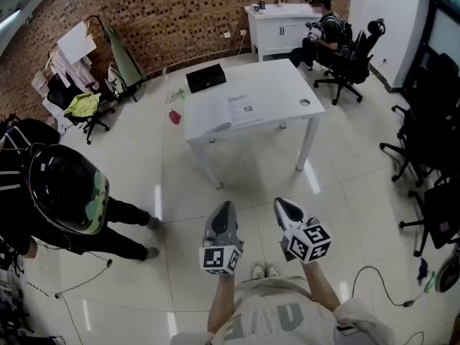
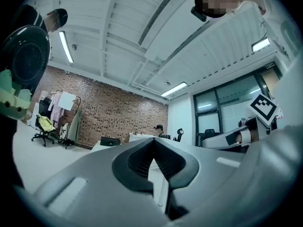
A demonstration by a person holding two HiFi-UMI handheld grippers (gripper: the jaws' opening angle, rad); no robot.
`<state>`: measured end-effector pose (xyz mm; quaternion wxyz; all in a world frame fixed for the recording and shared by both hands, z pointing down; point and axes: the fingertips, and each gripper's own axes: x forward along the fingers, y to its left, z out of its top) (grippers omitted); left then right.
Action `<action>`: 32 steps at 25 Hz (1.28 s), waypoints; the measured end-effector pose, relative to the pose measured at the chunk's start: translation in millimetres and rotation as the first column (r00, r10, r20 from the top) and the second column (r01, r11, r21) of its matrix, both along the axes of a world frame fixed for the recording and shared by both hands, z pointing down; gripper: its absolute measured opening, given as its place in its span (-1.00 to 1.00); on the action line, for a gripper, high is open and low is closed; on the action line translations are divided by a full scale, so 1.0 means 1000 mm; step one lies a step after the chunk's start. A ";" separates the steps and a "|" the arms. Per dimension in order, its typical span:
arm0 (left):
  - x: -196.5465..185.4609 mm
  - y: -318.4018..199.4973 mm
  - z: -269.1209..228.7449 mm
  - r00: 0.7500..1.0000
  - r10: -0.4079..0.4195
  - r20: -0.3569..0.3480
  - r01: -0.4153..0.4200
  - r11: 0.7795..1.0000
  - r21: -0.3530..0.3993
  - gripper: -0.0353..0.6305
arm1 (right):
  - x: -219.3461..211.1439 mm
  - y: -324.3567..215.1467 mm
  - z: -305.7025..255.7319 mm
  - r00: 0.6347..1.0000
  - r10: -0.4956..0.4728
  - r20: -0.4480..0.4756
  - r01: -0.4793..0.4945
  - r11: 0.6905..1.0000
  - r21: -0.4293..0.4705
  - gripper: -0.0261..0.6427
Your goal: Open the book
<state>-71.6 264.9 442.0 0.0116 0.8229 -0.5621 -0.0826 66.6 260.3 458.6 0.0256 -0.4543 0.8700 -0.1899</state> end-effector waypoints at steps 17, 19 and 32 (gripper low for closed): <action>0.028 -0.013 0.004 0.999 0.003 0.039 -0.002 1.000 -0.011 -0.84 | 0.019 -0.004 0.011 0.995 -0.066 0.077 0.068 0.997 -0.027 -0.91; 0.032 -0.014 0.003 0.999 0.014 0.029 -0.014 1.000 -0.007 -0.84 | 0.022 -0.005 0.018 0.994 -0.070 0.084 0.073 0.997 -0.037 -0.91; 0.012 -0.137 0.049 0.999 0.010 0.053 -0.007 0.999 -0.051 -0.84 | 0.006 -0.126 0.056 0.994 -0.068 0.080 0.077 0.992 -0.105 -0.91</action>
